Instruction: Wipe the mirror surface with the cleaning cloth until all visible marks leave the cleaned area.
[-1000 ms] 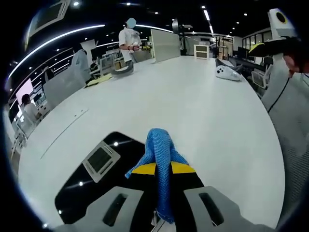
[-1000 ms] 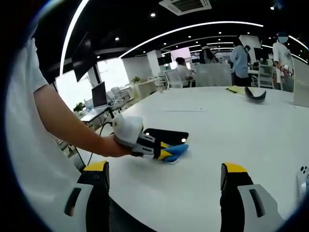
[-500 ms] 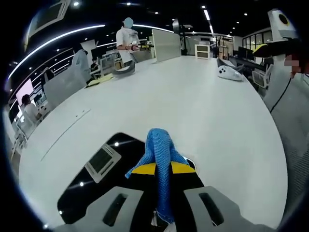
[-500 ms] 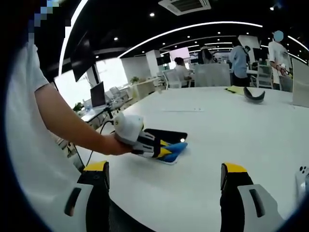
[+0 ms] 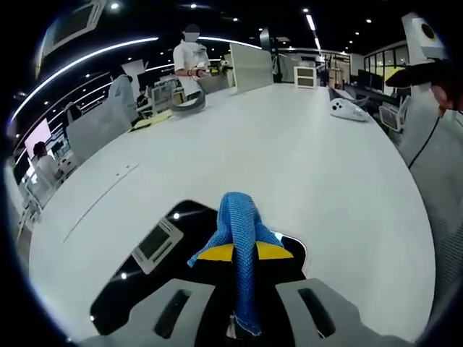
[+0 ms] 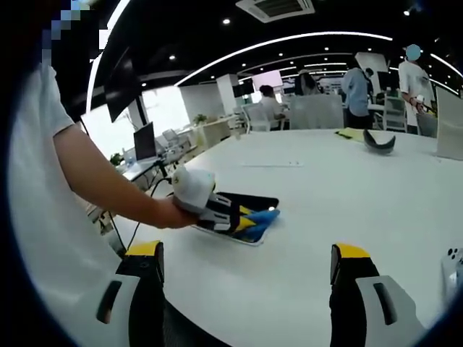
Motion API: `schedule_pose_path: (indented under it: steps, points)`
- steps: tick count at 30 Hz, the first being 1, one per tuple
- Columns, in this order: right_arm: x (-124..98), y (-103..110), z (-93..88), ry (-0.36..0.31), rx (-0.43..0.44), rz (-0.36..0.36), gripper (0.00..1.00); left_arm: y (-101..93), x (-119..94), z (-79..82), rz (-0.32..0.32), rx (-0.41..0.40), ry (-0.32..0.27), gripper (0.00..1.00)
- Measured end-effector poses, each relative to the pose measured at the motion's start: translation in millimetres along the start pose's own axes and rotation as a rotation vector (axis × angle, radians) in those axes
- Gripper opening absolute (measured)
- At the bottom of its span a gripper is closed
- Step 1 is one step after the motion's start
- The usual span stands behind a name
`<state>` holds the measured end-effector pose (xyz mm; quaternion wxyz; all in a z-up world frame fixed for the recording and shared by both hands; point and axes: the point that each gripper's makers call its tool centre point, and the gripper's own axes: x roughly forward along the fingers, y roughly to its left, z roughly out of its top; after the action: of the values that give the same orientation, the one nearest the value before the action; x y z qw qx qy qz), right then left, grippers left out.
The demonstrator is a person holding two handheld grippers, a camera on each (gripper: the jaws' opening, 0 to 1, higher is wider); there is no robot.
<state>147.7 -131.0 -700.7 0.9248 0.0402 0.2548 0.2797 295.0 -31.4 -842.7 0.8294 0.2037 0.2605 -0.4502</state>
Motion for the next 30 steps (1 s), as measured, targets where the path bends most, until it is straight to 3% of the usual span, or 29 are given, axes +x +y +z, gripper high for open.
schedule_pose_path:
  steps: [30]
  points:
    - [8.4, -1.7, 1.9, 0.013, 0.000, 0.002, 0.95, 26.2, 6.2, 1.7, 0.019, 0.003, -0.002, 0.07]
